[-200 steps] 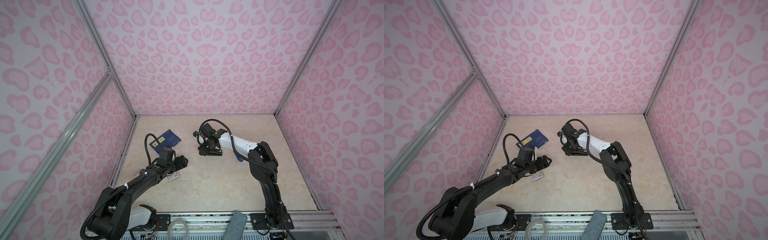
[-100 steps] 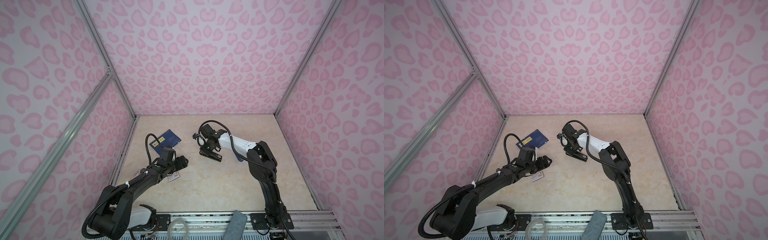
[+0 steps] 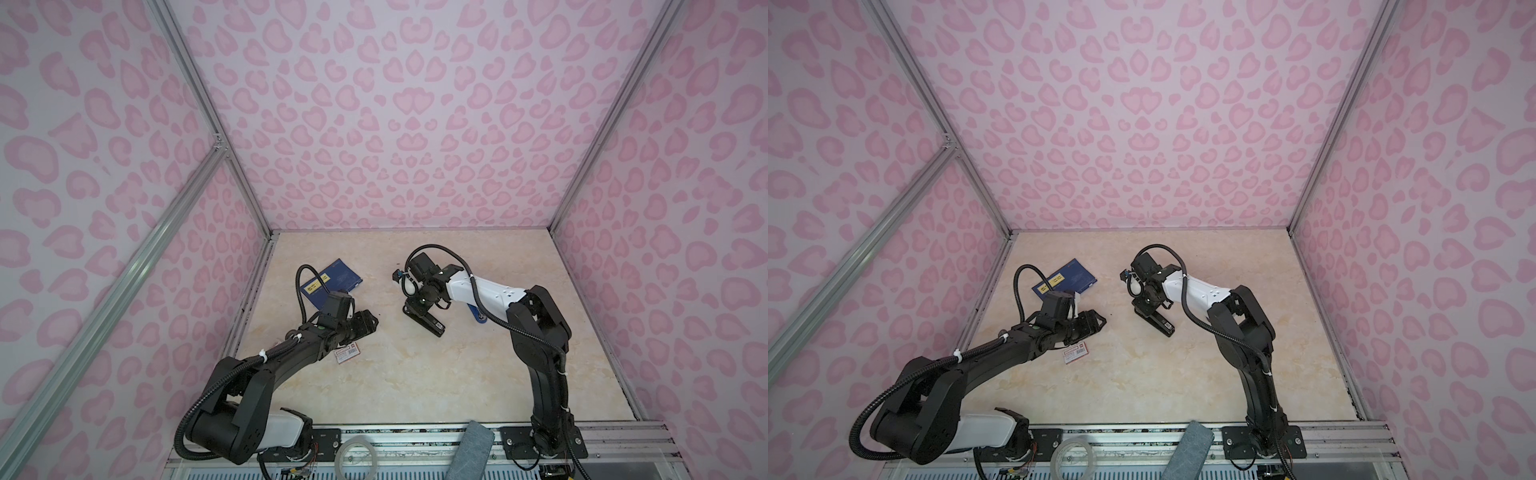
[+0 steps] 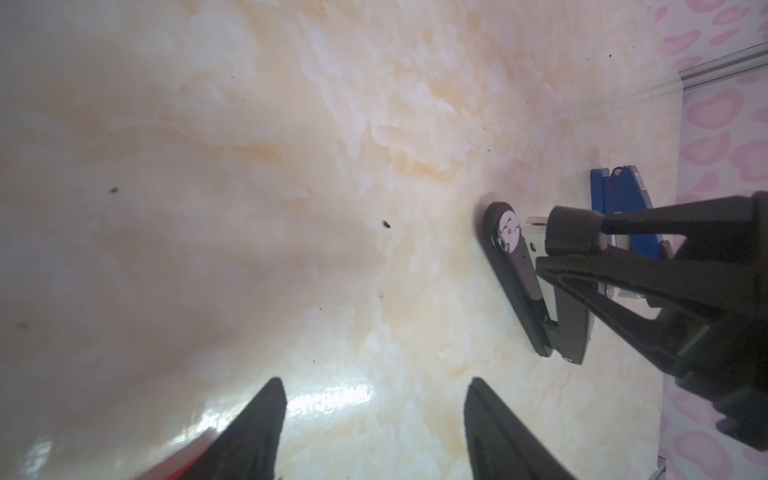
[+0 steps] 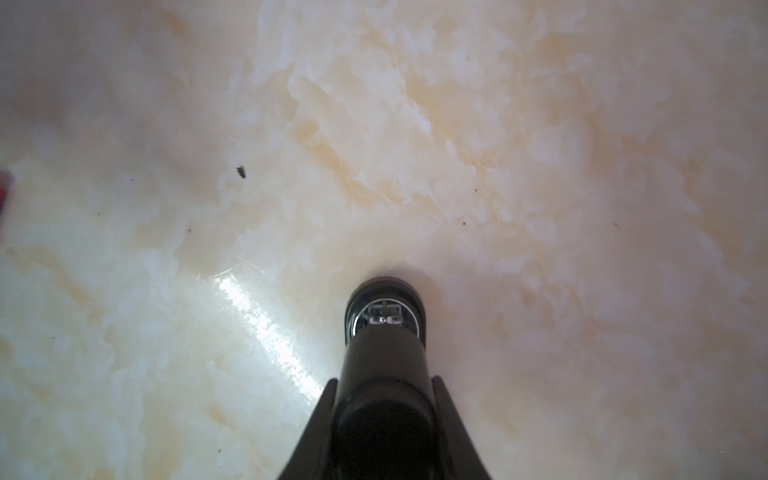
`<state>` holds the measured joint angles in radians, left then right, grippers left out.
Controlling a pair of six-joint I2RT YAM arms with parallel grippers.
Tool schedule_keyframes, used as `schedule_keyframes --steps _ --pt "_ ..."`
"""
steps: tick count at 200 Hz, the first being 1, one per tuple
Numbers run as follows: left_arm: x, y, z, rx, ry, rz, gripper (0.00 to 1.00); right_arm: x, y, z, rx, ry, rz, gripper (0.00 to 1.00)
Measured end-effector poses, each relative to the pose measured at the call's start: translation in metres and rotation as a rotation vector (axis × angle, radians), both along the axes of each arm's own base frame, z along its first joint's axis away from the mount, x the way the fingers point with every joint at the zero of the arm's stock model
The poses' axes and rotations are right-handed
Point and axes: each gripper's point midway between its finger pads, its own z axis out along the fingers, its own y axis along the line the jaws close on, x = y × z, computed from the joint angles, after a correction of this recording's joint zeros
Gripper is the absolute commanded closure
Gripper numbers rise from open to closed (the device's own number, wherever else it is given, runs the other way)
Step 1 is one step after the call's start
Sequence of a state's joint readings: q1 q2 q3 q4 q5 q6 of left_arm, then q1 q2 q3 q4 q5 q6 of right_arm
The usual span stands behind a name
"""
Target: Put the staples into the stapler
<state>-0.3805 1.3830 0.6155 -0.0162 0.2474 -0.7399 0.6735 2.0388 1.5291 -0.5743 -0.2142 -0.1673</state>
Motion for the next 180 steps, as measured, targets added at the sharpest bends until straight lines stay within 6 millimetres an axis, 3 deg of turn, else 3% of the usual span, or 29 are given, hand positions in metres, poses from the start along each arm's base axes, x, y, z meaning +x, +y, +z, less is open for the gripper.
schedule_keyframes --steps 51,67,98,129,180 --pt "0.017 -0.022 0.004 -0.100 -0.008 -0.031 0.37 -0.020 0.000 0.009 0.094 -0.024 -0.013 1.00" --pt "0.021 -0.030 0.001 -0.138 -0.007 -0.043 0.42 -0.023 0.004 0.014 0.123 -0.046 -0.011 1.00" --pt "0.026 -0.042 -0.002 -0.206 0.004 -0.055 0.41 -0.030 0.014 0.019 0.164 -0.068 -0.001 1.00" --pt "0.032 -0.053 0.000 -0.264 -0.004 -0.072 0.43 -0.032 0.018 0.021 0.193 -0.081 -0.003 1.00" --pt "0.035 -0.072 -0.005 -0.328 0.021 -0.104 0.53 -0.031 0.026 0.029 0.223 -0.106 -0.001 1.00"
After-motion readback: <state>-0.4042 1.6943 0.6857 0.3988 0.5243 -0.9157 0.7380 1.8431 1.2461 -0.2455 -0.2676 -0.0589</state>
